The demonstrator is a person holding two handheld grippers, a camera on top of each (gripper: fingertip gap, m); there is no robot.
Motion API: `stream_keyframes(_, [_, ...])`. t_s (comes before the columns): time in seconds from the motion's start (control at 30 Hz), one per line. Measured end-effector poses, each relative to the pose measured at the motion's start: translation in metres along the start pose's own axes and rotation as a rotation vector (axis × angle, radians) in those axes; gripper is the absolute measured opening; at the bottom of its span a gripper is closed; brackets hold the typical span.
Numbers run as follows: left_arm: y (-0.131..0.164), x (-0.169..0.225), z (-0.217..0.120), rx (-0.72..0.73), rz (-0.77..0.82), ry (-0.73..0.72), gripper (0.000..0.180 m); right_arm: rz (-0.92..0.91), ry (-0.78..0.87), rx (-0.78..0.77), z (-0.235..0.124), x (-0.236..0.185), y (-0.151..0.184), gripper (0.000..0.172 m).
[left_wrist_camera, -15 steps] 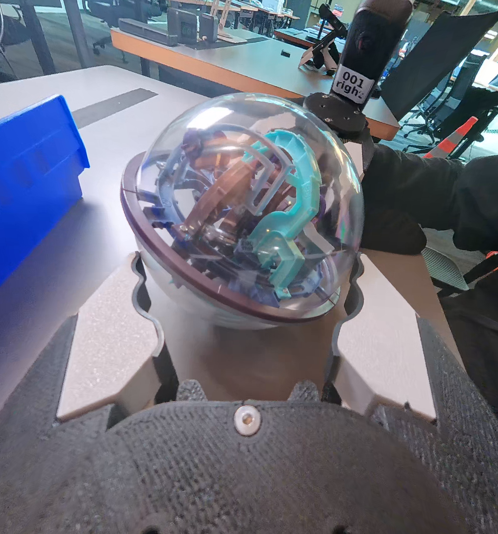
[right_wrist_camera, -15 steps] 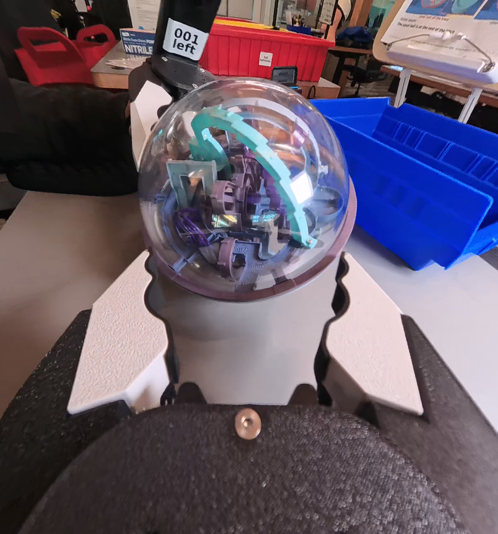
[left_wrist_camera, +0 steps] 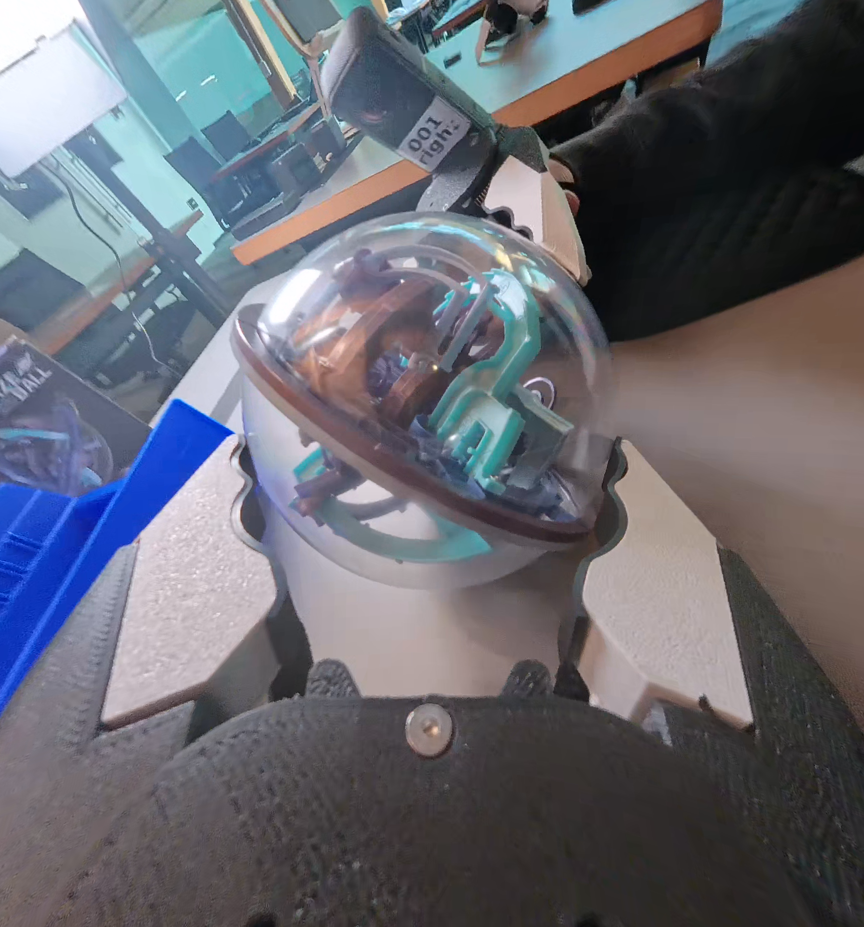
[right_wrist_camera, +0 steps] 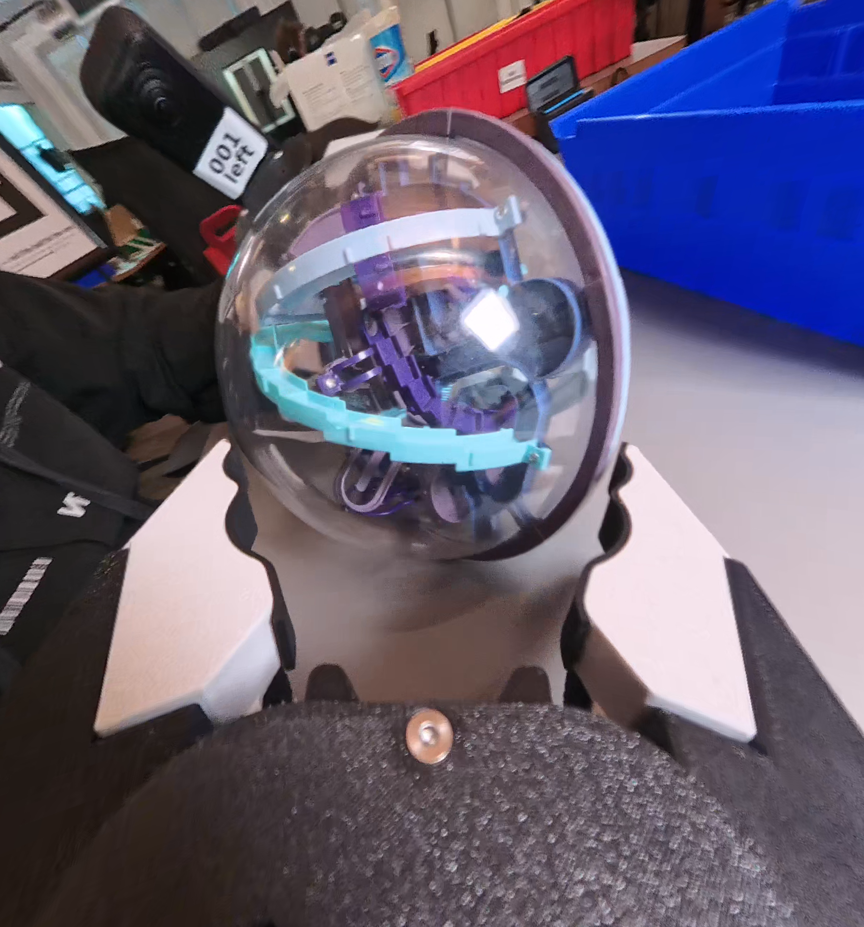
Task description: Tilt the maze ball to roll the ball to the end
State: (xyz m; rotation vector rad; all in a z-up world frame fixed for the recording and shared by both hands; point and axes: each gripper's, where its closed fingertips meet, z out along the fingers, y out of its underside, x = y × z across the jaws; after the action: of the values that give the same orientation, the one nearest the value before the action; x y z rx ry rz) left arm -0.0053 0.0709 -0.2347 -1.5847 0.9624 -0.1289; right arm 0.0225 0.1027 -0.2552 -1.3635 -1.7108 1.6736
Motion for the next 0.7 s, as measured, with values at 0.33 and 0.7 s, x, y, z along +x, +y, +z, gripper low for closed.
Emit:
stream_keyframes(0.33, [0.016, -0.002, -0.010, -0.067, -0.372, 0.048, 0.144, -0.144, 0.119, 0.050, -0.004, 0.010, -0.007, 0.134])
stream_keyframes(0.7, [0.014, -0.016, 0.005, -0.018, -0.696, 0.031, 0.132, -0.310, 0.244, 0.077, -0.005, 0.011, -0.013, 0.133])
